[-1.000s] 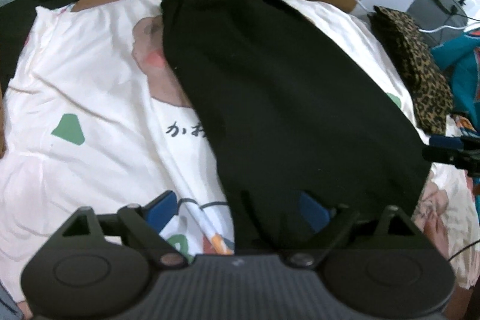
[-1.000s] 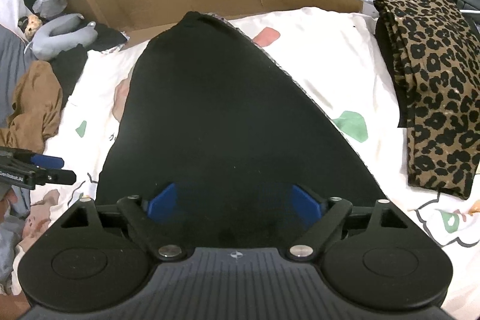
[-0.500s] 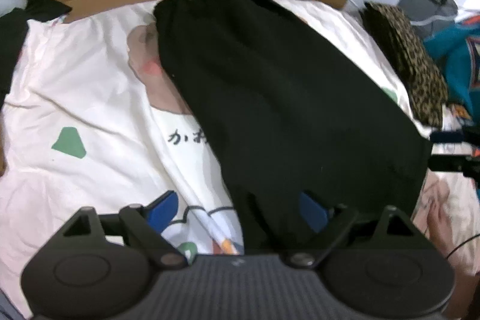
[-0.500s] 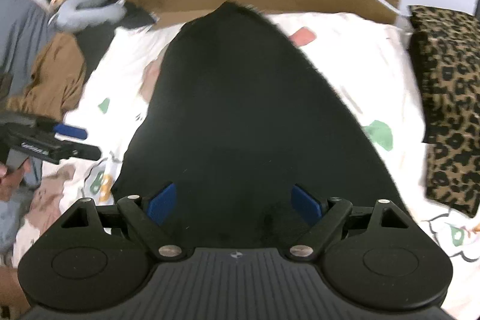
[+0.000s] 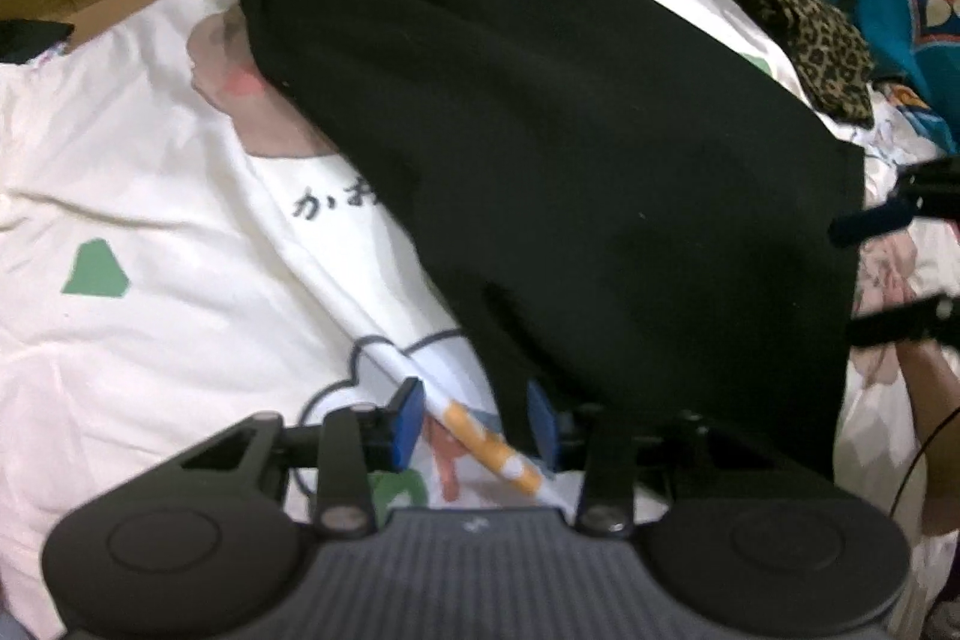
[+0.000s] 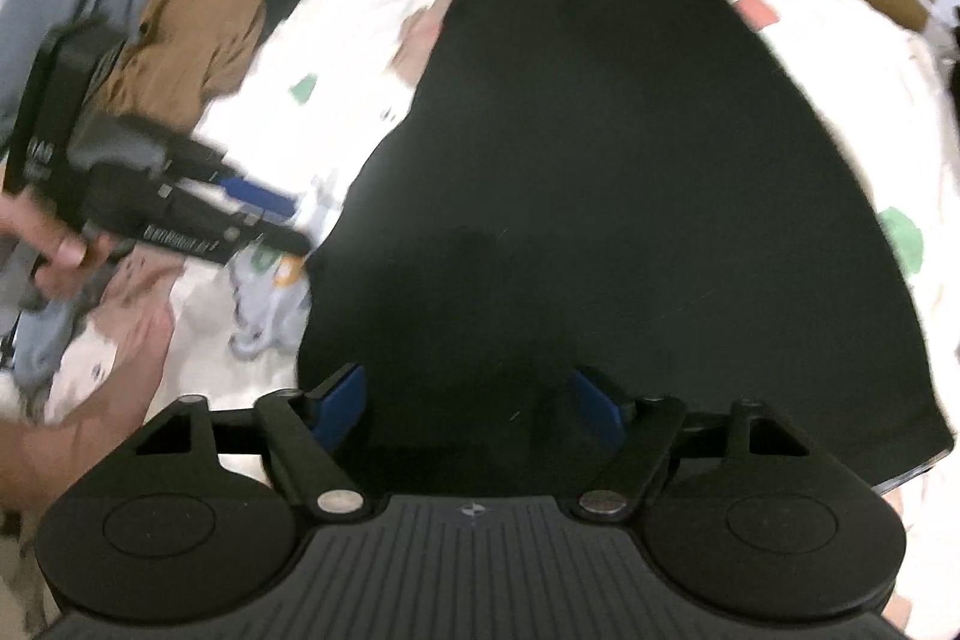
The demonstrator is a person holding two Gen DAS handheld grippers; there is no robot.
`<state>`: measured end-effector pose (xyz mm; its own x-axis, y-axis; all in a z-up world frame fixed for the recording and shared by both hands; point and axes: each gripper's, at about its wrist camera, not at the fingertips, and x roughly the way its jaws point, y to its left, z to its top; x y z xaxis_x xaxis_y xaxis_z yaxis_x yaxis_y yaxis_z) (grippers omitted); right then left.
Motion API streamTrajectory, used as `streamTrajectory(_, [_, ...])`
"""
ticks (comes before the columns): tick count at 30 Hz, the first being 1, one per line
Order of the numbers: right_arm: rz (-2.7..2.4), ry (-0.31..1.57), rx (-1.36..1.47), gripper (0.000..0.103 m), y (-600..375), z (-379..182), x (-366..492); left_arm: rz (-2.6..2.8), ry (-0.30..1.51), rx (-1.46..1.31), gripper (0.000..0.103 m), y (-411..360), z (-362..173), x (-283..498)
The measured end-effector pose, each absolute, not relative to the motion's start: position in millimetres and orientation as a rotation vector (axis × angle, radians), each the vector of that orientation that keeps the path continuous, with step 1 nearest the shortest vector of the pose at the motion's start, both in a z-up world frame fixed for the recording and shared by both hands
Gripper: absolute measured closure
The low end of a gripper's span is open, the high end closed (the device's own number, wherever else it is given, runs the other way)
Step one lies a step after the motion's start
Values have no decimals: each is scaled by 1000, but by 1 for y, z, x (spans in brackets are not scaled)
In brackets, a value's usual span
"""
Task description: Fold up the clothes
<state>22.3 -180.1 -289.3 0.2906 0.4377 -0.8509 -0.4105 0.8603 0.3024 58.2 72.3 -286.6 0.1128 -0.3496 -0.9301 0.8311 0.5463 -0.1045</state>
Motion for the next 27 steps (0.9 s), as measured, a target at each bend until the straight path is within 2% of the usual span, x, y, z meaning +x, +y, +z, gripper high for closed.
streamTrajectory(13, [734,1197,-66,30,-138,-304,-1,-967,1111,569,61,69,-308,40])
streamTrajectory(19, [715,1219,-65,30,-137,-315,2,-977,1056,638,56,70,-313,34])
streamTrajectory(25, [680,1249,-60,30,-143,-325,3,-973,1017,642,56,68,-314,36])
streamTrajectory(27, [678,1256,-60,30,-144,-326,2,-970,1005,625,61,71,-315,36])
